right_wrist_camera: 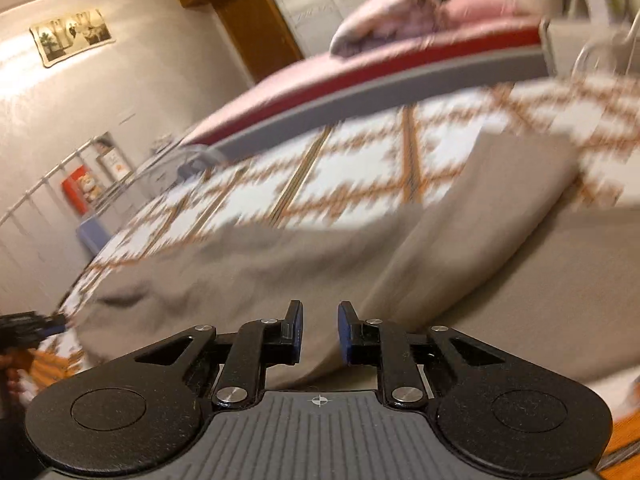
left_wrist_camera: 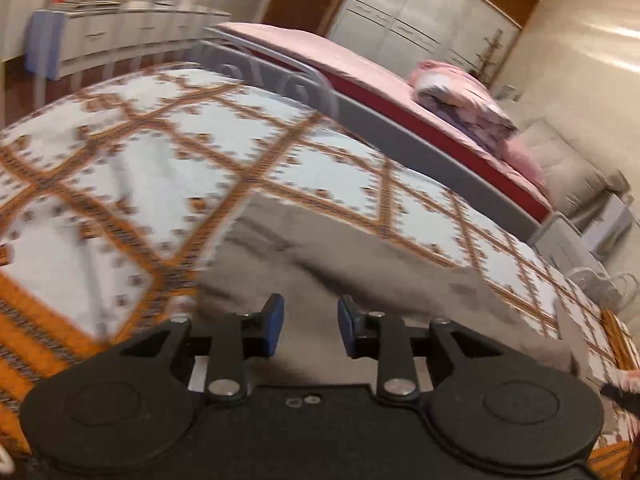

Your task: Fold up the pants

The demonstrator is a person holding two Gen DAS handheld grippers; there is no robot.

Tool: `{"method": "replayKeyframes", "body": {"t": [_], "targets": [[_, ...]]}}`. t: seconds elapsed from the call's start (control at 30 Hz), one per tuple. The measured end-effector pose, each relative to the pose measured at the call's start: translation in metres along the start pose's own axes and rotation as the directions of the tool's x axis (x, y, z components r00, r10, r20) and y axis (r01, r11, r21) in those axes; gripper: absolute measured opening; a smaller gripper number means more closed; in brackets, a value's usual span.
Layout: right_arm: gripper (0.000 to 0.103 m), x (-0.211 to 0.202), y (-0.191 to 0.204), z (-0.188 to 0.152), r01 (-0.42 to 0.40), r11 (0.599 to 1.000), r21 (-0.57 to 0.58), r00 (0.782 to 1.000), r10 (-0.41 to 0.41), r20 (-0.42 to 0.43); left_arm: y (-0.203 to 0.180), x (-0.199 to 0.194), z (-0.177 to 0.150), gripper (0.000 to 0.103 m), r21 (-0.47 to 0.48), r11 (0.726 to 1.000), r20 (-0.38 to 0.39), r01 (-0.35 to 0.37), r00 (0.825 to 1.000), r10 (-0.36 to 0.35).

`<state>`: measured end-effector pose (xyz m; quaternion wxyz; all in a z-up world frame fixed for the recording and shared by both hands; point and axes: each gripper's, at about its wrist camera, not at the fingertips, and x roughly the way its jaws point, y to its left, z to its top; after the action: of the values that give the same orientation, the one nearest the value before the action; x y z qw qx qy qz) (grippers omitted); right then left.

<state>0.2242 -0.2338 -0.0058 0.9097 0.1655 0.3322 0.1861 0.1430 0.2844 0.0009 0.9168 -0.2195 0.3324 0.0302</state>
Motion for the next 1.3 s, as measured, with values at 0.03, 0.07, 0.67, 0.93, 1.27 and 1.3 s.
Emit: {"method": "replayKeyframes", "body": {"t": [0.03,0.07,0.67,0.93,1.27,1.3], "targets": [[0.02,0.002,-0.005,0.009,0.015,1.0,-0.005,1.0,-0.015,0.008,-0.011,0.01,0.0,0.026,0.009,1.0,-0.014,0.005,1.0,-0.005],[0.02,0.006,-0.008,0.015,0.041,0.999,-0.012,0.999,-0.041,0.006,-0.019,0.022,0.0,0.028,0.015,1.0,-0.035,-0.005,0.999,0.005],[0.004,0.028,-0.04,-0.002,0.311,0.934,-0.177,0.935,-0.334,-0.117,-0.049,0.073,-0.028,0.044,0.245,0.963,-0.164,-0.114,0.974,0.157],[0.039,-0.002,-0.043,0.014,0.325,0.937,-0.129,0.944,-0.33,-0.023,-0.04,0.068,-0.023,0.044,0.183,0.976,-0.144,-0.121,0.978,0.148],[0.004,0.032,-0.08,0.029,0.409,0.896,-0.171,0.894,-0.431,-0.121,-0.032,0.069,-0.024,0.046,0.166,0.982,-0.152,-0.089,0.982,0.114],[0.004,0.017,-0.081,0.022,0.419,0.896,-0.148,0.893,-0.436,-0.11,-0.031,0.069,-0.024,0.046,0.161,0.983,-0.151,-0.086,0.982,0.11]]}}
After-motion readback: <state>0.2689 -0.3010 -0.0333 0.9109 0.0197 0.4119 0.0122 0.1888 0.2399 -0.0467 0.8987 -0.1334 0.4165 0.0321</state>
